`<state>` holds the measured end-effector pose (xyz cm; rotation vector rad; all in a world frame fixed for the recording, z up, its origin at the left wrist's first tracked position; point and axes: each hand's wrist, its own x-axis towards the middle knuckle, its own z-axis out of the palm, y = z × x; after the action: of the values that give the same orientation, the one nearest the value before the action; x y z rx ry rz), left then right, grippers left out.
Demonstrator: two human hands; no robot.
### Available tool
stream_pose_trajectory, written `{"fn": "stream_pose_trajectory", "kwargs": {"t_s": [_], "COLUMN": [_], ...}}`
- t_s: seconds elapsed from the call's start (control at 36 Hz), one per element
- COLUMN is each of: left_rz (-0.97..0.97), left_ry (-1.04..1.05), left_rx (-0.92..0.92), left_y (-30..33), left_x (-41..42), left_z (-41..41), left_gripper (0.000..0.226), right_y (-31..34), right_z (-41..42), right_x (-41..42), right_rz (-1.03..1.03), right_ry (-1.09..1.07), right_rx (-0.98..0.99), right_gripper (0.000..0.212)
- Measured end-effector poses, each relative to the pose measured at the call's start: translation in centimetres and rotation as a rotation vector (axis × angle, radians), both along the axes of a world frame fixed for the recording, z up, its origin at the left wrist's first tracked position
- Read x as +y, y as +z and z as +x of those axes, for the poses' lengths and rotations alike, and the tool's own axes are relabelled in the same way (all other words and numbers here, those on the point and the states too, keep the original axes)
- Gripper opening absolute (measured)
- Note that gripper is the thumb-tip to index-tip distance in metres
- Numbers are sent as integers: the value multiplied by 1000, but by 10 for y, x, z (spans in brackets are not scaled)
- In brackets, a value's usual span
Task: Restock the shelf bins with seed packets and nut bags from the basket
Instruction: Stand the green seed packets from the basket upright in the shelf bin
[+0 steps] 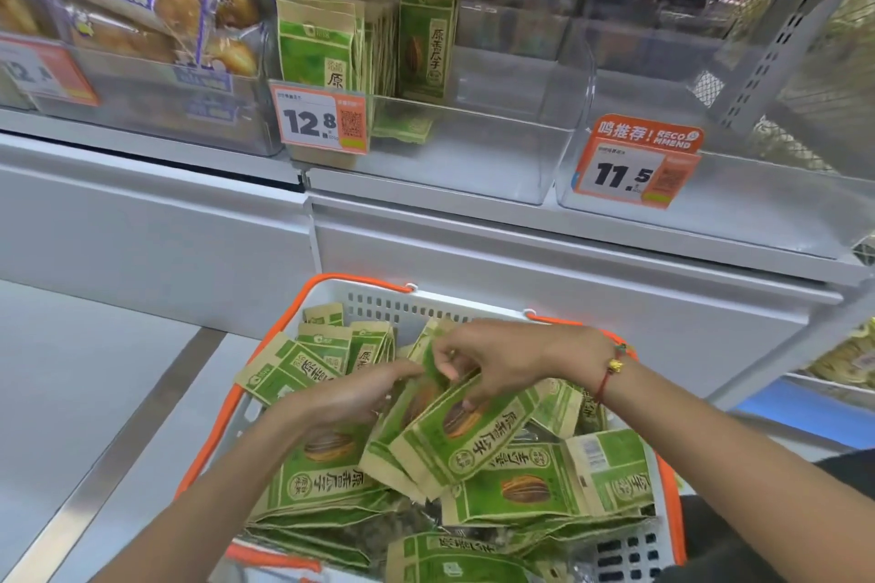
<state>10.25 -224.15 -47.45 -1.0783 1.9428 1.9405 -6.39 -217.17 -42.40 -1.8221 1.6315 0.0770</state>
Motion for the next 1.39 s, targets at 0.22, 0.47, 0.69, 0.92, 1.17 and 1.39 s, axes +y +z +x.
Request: {"fn": "stream_pose_trajectory", "kwargs": {"t_s": [0.22, 0.47, 0.69, 0.92, 1.17, 1.39], "left_rz": [120, 219, 114, -635, -1479, -1685], "left_ry": [-28, 427, 640, 403, 192, -186], "left_rx": [80, 390, 658, 909, 508, 13], "left_y": [-16, -8, 44, 158, 215, 226], "left_x": [4, -8, -38, -88, -157, -178], "left_z": [11, 6, -10, -14, -39, -68], "left_gripper": [63, 43, 59, 56, 47, 55], "right_y": [4, 22, 35, 110, 148, 135], "right_z": [8, -4, 18, -4, -51, -75], "right_x": [-9, -23, -34, -69, -127, -176], "right_rz": [-234, -214, -498, -1191, -1138, -654], "right_ry": [-130, -675, -509, -309, -323, -358], "right_rx": [-203, -202, -587, -421, -57, -428], "right_gripper": [35, 89, 45, 52, 54, 52]}}
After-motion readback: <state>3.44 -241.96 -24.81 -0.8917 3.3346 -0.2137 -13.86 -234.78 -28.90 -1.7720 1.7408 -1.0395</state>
